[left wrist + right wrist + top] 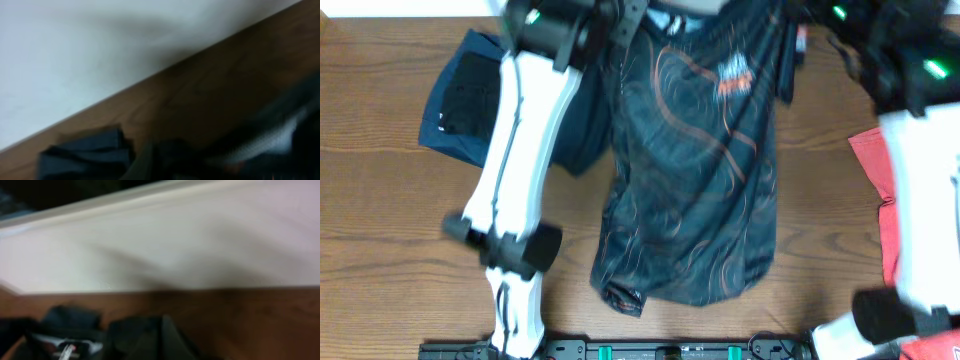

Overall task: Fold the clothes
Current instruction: 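Swing the jersey down and lay it flat on the table center, then move both grippers to the jersey's bottom hem corners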

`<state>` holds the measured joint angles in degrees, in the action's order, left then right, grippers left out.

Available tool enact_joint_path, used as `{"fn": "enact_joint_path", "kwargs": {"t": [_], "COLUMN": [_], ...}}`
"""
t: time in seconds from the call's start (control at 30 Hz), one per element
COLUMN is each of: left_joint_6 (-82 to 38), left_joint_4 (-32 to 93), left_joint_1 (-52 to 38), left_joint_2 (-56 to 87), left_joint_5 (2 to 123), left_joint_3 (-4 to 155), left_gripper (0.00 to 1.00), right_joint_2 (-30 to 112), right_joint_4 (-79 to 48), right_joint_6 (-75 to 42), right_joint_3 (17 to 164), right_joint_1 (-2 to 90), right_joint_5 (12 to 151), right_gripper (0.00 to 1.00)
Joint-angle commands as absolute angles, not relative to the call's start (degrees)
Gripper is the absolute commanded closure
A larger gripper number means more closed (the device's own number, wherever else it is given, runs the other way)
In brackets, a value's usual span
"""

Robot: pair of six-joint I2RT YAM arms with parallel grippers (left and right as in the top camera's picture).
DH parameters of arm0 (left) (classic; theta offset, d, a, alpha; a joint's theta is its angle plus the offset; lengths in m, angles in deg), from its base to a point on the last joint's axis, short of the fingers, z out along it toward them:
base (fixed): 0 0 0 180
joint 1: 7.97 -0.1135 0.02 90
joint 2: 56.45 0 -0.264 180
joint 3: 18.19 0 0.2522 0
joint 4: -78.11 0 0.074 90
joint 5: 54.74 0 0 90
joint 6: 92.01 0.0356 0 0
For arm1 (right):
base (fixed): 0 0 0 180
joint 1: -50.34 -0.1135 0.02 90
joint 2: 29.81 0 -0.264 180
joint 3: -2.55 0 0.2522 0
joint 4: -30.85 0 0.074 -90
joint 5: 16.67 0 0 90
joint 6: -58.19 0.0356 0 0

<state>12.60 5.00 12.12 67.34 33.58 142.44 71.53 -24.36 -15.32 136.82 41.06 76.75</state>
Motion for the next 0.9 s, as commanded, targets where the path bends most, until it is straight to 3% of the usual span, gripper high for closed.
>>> {"fn": "enact_joint_path", "kwargs": {"t": [0.0, 0.1, 0.13, 0.2, 0.27, 0.33, 0.57, 0.87], "left_joint_6": [9.6, 9.4, 9.4, 9.1, 9.0, 9.0, 6.9, 2.2], "left_joint_4": [6.9, 5.7, 4.7, 2.5, -0.9, -4.1, -15.8, -23.1], "left_joint_1": [9.3, 7.1, 6.3, 5.1, 3.9, 3.2, 2.7, 0.1], "left_joint_2": [68.5, 67.5, 66.6, 64.6, 62.0, 59.9, 50.3, 37.7], "left_joint_5": [35.7, 34.8, 34.6, 34.7, 34.7, 34.7, 34.7, 34.7], "left_joint_3": [143.2, 143.2, 143.2, 143.2, 143.2, 143.2, 143.2, 143.2], "left_gripper": [0.75, 0.33, 0.32, 0.3, 0.19, 0.0, 0.02, 0.02], "right_joint_2": [77.3, 79.8, 79.8, 79.5, 78.7, 77.8, 77.2, 76.2], "right_joint_4": [-19.3, -18.9, -20.0, -23.0, -27.9, -33.0, -57.3, -73.6], "right_joint_6": [-19.2, -18.6, -18.4, -17.9, -17.7, -17.7, -17.7, -23.1], "right_joint_3": [137.0, 137.0, 137.0, 137.0, 137.0, 137.0, 136.7, 134.5], "right_joint_1": [42.4, 44.7, 45.7, 47.4, 49.1, 50.3, 50.6, 45.5], "right_joint_5": [71.2, 71.9, 72.0, 72.4, 74.0, 75.5, 83.0, 82.5], "right_gripper": [0.59, 0.3, 0.23, 0.18, 0.2, 0.22, 0.44, 0.41]}}
